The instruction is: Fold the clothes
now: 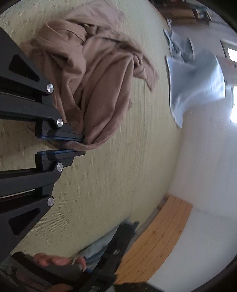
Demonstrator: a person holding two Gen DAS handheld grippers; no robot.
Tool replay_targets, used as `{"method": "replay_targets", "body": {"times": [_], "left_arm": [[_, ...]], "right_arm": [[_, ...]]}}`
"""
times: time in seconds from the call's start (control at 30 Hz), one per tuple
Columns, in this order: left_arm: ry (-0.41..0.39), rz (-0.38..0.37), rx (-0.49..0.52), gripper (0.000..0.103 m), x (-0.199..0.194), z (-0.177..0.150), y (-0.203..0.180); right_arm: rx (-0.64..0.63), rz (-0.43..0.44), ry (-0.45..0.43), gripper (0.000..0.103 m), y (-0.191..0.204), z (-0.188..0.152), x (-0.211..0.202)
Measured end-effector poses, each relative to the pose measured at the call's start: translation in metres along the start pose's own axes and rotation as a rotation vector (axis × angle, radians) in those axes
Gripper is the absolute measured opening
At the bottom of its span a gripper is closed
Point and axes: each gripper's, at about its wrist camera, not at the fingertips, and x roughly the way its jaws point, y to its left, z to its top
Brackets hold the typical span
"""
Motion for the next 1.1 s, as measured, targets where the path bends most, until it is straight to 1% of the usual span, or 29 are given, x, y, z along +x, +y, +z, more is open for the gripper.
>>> {"method": "replay_targets", "body": {"times": [0.23, 0.37, 0.43, 0.57, 0.67, 0.77, 0.9, 0.93, 1.0, 1.07, 1.1], "left_arm": [[0.006, -0.151, 0.072, 0.007, 0.009, -0.008, -0.054], [0.026, -0.222, 0.121, 0.007, 0.016, -0.012, -0.083], [0.037, -0.26, 0.151, 0.006, 0.017, -0.015, -0.097], [0.054, -0.34, 0.216, 0.006, 0.018, -0.023, -0.128], [0.071, -0.392, 0.267, 0.006, 0.015, -0.031, -0.147], [0.089, -0.423, 0.318, 0.006, 0.013, -0.039, -0.159], [0.096, -0.418, 0.361, 0.006, 0.011, -0.047, -0.16], [0.095, -0.414, 0.367, 0.006, 0.011, -0.048, -0.16], [0.095, -0.41, 0.369, 0.007, 0.012, -0.048, -0.158], [0.101, -0.41, 0.366, 0.007, 0.014, -0.047, -0.157], [0.103, -0.409, 0.365, 0.007, 0.015, -0.046, -0.156]], "right_arm": [[-0.005, -0.007, -0.008, 0.103, -0.024, 0.005, -0.015], [0.02, 0.031, 0.02, 0.103, -0.044, 0.008, -0.023], [0.036, 0.095, 0.069, 0.103, -0.055, 0.008, -0.023], [0.036, 0.242, 0.203, 0.103, -0.067, 0.002, -0.016], [0.013, 0.317, 0.274, 0.103, -0.07, -0.004, -0.012], [-0.009, 0.371, 0.333, 0.103, -0.07, -0.01, -0.006], [-0.05, 0.386, 0.399, 0.102, -0.063, -0.017, 0.004], [-0.06, 0.385, 0.418, 0.101, -0.061, -0.019, 0.007], [-0.069, 0.38, 0.464, 0.094, -0.057, -0.024, 0.017], [-0.072, 0.377, 0.497, 0.079, -0.052, -0.028, 0.026], [-0.074, 0.375, 0.508, 0.075, -0.049, -0.03, 0.03]]}}
